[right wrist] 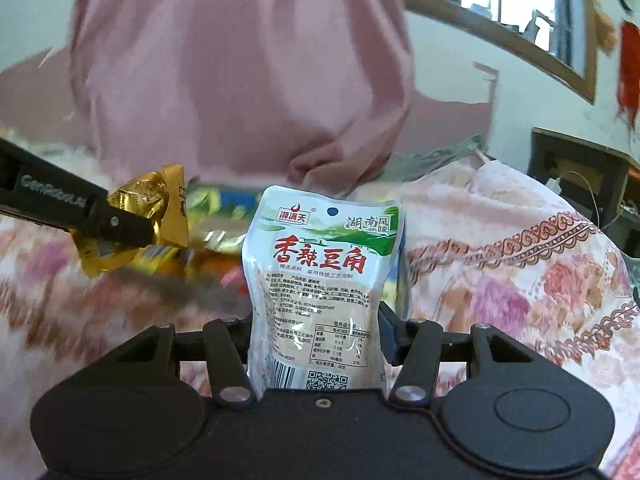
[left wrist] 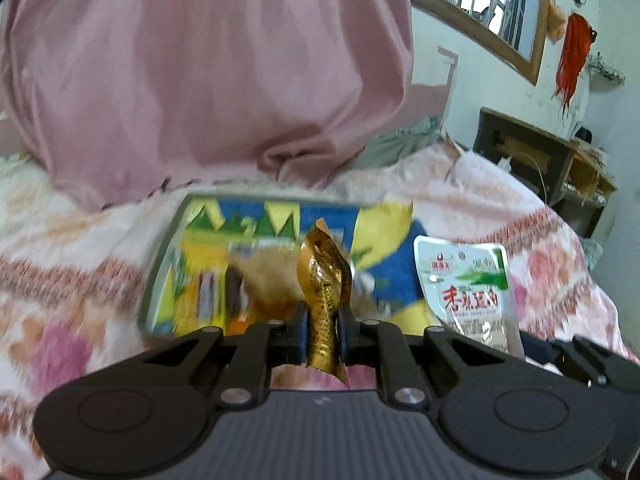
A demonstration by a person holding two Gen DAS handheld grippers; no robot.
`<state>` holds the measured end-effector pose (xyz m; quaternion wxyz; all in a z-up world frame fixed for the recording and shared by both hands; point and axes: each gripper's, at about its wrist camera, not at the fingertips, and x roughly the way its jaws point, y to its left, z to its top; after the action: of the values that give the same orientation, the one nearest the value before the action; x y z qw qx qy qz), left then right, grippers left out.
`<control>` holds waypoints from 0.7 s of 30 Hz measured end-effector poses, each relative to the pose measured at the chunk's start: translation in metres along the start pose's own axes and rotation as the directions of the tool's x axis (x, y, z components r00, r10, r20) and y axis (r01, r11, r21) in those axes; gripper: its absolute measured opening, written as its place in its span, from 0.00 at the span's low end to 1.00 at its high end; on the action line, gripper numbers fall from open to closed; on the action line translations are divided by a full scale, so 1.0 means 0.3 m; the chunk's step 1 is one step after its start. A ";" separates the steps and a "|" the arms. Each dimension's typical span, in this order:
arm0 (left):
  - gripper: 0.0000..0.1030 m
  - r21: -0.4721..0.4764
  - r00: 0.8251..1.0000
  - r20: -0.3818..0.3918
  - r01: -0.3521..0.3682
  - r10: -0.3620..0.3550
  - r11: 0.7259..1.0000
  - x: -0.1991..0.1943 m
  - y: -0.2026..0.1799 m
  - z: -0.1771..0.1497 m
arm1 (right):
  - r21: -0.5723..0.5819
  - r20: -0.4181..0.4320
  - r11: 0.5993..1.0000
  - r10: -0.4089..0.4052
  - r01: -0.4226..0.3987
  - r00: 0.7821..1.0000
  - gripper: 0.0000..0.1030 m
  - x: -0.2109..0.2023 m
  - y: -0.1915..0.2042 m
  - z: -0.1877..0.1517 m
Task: Organize snacks
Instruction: 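Lift the gold packet and bean packet with both grippers over the tray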
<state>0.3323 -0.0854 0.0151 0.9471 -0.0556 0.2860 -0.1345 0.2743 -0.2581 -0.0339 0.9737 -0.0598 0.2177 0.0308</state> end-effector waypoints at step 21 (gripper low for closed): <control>0.16 0.049 0.993 -0.118 0.016 -0.010 0.999 0.420 -0.108 0.036 | 0.138 -0.092 0.990 0.015 -0.002 0.996 0.55 0.376 -0.130 0.026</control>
<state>0.4318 -0.1523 -0.0364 0.9288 -0.0260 0.3375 -0.1510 0.3829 -0.2918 -0.0713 0.9642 0.0071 0.2647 0.0172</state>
